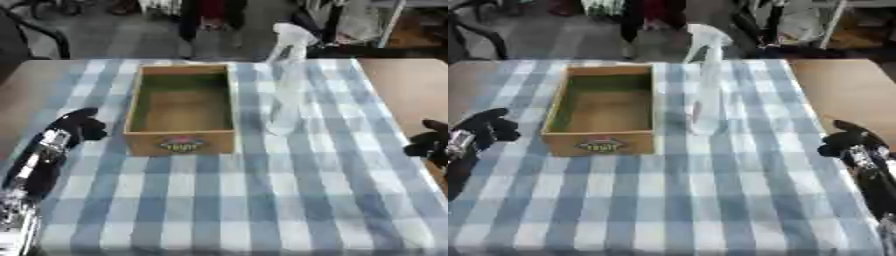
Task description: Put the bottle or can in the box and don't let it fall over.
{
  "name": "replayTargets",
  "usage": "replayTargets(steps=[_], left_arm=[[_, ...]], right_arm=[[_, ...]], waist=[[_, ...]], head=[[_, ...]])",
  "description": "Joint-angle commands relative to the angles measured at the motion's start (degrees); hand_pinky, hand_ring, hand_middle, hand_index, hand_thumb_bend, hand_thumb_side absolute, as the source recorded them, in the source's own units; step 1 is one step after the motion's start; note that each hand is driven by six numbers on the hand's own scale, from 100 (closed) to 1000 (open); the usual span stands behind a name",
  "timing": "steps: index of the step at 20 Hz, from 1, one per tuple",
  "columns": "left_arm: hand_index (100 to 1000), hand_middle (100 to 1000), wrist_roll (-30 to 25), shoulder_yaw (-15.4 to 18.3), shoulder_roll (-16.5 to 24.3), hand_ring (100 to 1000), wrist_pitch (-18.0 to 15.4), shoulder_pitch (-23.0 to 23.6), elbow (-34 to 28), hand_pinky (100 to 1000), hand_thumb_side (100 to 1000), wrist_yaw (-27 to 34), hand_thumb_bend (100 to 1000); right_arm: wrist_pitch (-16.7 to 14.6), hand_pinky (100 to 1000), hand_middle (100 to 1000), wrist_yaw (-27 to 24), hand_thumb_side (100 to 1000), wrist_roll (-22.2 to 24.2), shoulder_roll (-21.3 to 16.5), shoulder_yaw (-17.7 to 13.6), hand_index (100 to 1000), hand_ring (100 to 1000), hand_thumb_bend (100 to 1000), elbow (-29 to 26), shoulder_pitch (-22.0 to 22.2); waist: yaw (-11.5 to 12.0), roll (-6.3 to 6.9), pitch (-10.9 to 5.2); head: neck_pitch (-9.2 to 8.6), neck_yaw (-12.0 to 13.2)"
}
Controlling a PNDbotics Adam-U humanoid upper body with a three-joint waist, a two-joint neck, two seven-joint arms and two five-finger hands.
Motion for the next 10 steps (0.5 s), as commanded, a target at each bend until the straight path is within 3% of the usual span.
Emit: replayTargets(steps=[1, 10], left_arm=[[863, 639, -0.1, 0.1, 0.4, 665, -0.1, -0.3, -1.2, 743, 965, 0.2, 118], [863, 639, 0.0, 0.2, 0.4, 666, -0.1, -0.3, -1.1, 743, 967, 0.2, 118]], right_arm=[[-0.1, 681, 605, 0.4, 706, 0.2, -0.7, -0.3, 832, 622, 100, -0.5, -0.5], [-0.2, 681, 605, 0.4, 706, 0.3, -0.7, -0.3, 832, 622, 100, -0.5, -0.4]], waist=[[0.1, -0.03, -0.33], [0.1, -0.05, -0.35]], head=[[-0.44, 0.0], [-0.40, 0.0]])
